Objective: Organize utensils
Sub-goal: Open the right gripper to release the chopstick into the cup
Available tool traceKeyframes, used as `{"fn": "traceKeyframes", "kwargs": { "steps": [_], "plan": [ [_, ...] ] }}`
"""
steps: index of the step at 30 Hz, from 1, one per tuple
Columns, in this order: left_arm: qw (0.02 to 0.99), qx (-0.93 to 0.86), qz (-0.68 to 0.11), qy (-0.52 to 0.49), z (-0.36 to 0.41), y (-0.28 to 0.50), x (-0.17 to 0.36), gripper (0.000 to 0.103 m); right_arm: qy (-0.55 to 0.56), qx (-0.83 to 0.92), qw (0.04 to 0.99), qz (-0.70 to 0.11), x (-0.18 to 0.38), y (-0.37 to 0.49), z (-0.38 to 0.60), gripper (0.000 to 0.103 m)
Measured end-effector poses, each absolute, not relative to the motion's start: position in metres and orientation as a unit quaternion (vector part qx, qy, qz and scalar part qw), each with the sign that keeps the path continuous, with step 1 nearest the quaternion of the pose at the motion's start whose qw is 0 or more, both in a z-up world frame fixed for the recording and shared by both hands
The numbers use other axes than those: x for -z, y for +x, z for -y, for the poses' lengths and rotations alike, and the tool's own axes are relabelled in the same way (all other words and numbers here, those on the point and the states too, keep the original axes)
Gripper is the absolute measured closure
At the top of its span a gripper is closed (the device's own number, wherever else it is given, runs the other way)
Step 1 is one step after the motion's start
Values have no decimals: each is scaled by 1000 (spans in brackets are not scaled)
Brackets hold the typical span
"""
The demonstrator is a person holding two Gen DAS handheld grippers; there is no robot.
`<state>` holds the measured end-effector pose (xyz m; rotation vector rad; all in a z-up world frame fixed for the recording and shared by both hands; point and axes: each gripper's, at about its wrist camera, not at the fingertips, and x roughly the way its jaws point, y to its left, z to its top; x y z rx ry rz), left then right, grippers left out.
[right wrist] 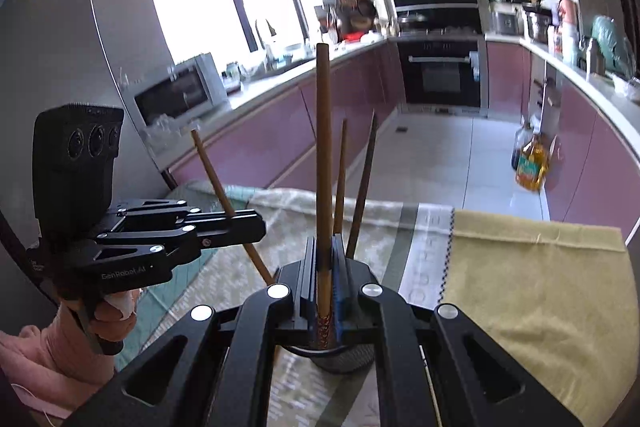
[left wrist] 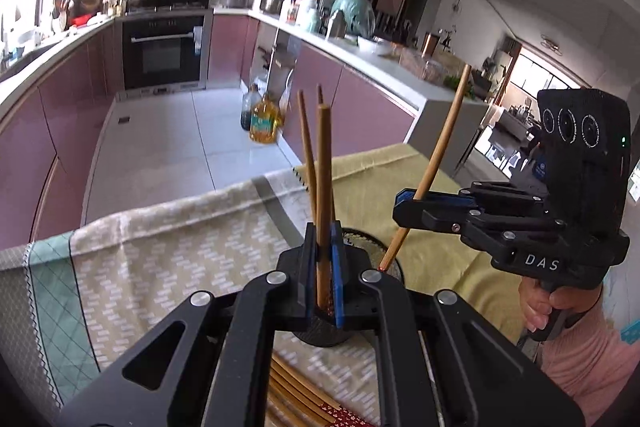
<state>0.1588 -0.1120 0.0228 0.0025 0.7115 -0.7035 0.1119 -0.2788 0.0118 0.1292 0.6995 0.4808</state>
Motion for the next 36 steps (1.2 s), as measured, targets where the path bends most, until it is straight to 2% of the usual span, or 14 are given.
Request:
{"fn": "traceKeyframes", "kwargs": {
  "steps": [6,17,19,21,29,32,36],
  "plan": [
    [879,322,-350,10,121,172,-11,95,69,-233,896,-371,6,125,276,96],
    [890,294,-347,22,125,178,-3,93,82,-217,897,-377,15,137,279,95],
    [894,287,-343,25,124,175,-3,89,86,-215,897,-378,17,138,280,93],
    [899,279,-337,29,124,171,-4,84,90,-212,898,-374,17,137,282,84],
    [912,262,-312,42,117,153,-7,72,96,-211,906,-353,10,119,285,76],
    [920,250,-297,49,110,138,-8,64,96,-222,910,-336,1,105,284,74],
    [929,232,-283,57,101,123,-12,56,88,-247,911,-317,-7,82,278,63]
  ]
}}
